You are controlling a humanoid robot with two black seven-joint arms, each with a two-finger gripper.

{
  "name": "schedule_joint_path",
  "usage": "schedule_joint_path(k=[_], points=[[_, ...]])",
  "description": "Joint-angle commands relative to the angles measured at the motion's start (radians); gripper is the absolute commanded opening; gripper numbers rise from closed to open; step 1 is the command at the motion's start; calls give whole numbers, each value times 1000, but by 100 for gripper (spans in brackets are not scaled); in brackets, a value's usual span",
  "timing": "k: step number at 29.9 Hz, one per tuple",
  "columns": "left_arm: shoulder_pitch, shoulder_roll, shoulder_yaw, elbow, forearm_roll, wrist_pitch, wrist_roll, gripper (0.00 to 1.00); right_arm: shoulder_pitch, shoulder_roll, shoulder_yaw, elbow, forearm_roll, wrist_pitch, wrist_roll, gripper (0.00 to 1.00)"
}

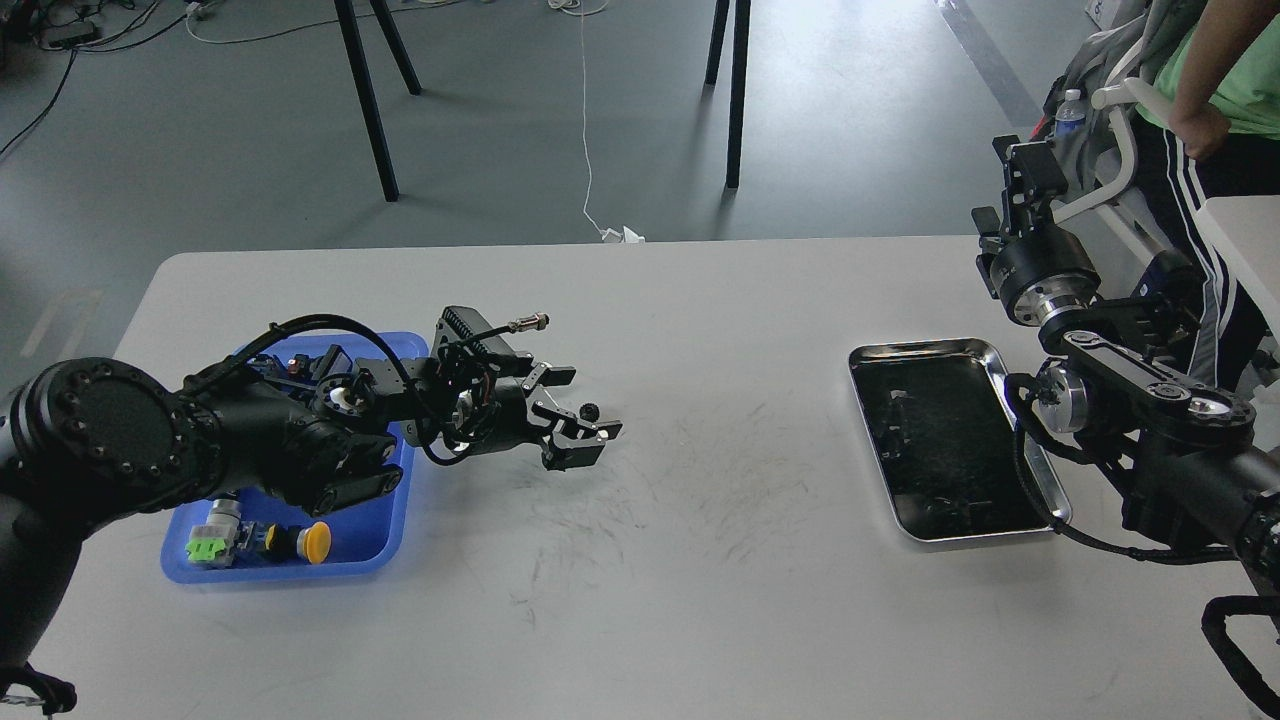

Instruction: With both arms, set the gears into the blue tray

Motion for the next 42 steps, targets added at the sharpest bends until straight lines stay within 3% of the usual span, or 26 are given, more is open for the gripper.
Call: schedule_joint_path(k=[1,6,13,26,36,42], points=[[11,-4,14,17,-1,44,0,87,-2,0,-2,0,0,1,0,93],[23,-2,29,20,-1,72,0,80,-2,0,-2,0,-2,0,0,93],[51,-16,34,37,-1,109,0,80,-3,0,-3,0,-5,0,0,93],[66,-40,34,75,-2,101,0,80,-3,0,-3,0,-5,0,0,93],[86,-40,40,107,-2,110,0,68,-12,0,-2,1,-5,-2,0,93],[100,-45,38,130,-4,113,0,55,-12,0,-3,1,-5,-2,0,93]])
